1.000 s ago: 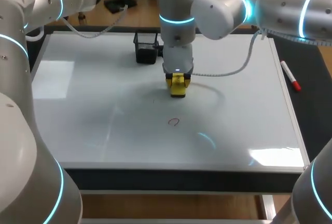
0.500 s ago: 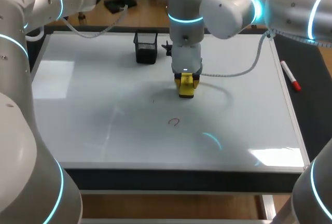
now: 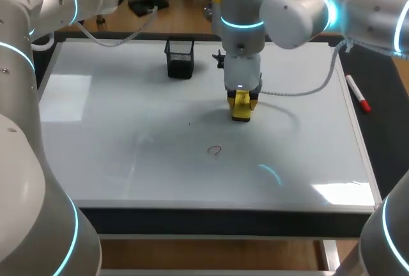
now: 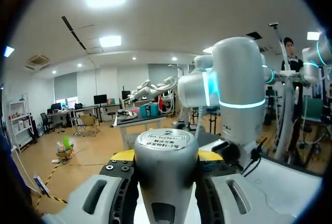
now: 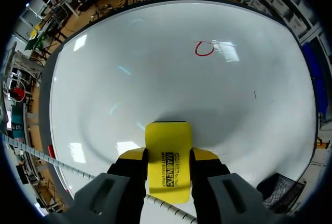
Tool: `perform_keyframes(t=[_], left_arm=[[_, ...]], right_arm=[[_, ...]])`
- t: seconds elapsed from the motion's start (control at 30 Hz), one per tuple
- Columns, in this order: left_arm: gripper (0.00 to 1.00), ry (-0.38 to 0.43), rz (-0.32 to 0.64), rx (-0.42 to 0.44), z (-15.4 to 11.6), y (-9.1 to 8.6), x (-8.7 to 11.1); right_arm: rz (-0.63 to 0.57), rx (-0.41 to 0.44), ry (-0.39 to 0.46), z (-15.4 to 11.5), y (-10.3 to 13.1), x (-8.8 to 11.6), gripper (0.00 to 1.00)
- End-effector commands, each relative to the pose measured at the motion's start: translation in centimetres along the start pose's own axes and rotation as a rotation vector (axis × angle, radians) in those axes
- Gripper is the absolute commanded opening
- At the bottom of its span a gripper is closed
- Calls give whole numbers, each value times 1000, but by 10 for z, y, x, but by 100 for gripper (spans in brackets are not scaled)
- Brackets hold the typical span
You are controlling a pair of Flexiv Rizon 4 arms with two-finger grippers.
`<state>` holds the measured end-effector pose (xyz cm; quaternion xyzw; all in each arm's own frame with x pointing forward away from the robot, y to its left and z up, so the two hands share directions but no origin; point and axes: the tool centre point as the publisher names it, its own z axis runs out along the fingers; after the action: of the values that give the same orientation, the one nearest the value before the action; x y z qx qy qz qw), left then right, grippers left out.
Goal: Pick up the inspection probe, press it on each red-marked spot on the whiteboard one by one, put down the probe, pick up the eraser, and wipe off all the red marks.
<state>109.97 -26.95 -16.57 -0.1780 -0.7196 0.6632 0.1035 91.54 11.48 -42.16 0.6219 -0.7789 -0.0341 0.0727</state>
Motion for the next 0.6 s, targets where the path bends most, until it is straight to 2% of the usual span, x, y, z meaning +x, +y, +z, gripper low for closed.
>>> perform_keyframes(t=[0.03, 0.3, 0.6], left_arm=[[0, 230, -1, 6, -3, 2, -6], [0, 230, -1, 6, -3, 2, -6], [0, 230, -1, 6, -3, 2, -6]], right_arm=[[7, 16, -14, 2, -1, 12, 0], [69, 48, -56, -23, -5, 41, 0], [203, 60, -52, -31, -12, 97, 0]])
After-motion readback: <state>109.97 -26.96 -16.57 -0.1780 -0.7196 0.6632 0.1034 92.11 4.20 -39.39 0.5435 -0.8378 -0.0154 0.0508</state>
